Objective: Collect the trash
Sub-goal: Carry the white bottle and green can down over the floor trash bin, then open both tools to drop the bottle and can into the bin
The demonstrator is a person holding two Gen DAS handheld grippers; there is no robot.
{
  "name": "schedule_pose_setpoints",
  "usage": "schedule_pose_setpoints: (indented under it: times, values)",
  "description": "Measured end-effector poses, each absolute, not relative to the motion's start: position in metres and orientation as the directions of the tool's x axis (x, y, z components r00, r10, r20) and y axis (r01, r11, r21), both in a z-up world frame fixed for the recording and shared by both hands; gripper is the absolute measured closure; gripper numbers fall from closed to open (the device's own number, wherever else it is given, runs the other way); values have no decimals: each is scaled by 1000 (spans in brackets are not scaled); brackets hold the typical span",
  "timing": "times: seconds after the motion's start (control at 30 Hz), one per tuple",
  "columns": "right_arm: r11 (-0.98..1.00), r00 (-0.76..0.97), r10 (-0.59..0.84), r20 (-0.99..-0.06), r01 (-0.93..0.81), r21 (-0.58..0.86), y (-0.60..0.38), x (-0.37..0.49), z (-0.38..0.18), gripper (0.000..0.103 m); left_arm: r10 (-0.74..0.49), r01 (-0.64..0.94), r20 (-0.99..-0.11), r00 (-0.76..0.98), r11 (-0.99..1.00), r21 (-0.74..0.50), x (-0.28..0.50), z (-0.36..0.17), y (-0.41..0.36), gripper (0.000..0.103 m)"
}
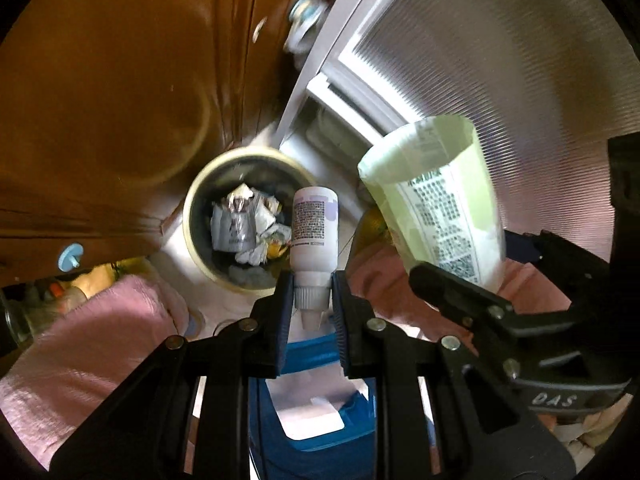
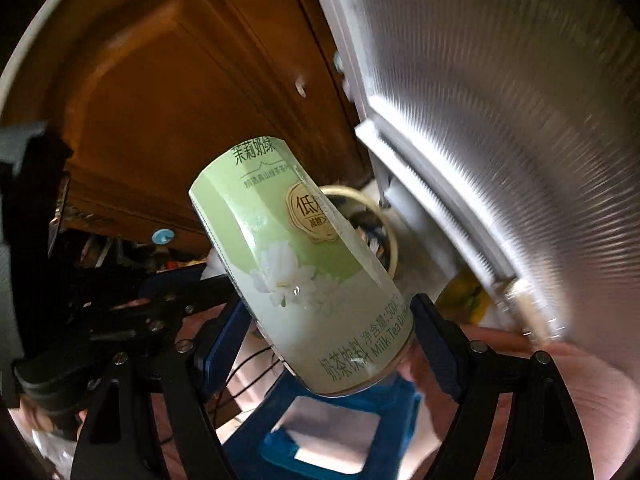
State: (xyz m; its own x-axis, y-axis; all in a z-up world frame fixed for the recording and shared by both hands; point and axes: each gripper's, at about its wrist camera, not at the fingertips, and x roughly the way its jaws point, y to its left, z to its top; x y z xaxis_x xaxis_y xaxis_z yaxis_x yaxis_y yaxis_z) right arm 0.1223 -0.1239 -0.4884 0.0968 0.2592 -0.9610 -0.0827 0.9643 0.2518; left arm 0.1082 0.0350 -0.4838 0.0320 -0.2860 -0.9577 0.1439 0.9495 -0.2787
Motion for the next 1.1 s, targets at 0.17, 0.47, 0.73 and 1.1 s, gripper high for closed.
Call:
schedule_pose_setpoints:
  times: [0.17, 0.47, 0.73, 1.1]
  values:
    - [950, 20, 312, -950, -41, 311, -124, 127, -539, 21, -272, 111, -962, -13, 956, -272, 114, -511, 43, 86]
    - [927, 12, 376, -927, -25, 375, -119, 141, -564, 19, -253, 94, -967, 12, 963, -251, 123, -523, 53, 86]
    - [916, 23, 400, -916, -6, 400, -121, 144, -565, 16, -228, 72, -973, 26, 972, -226, 126, -531, 61, 78]
    - [950, 61, 312, -948, -46, 310, -122, 139, -557, 16, -184, 80, -981, 67, 981, -178, 125, -523, 62, 60]
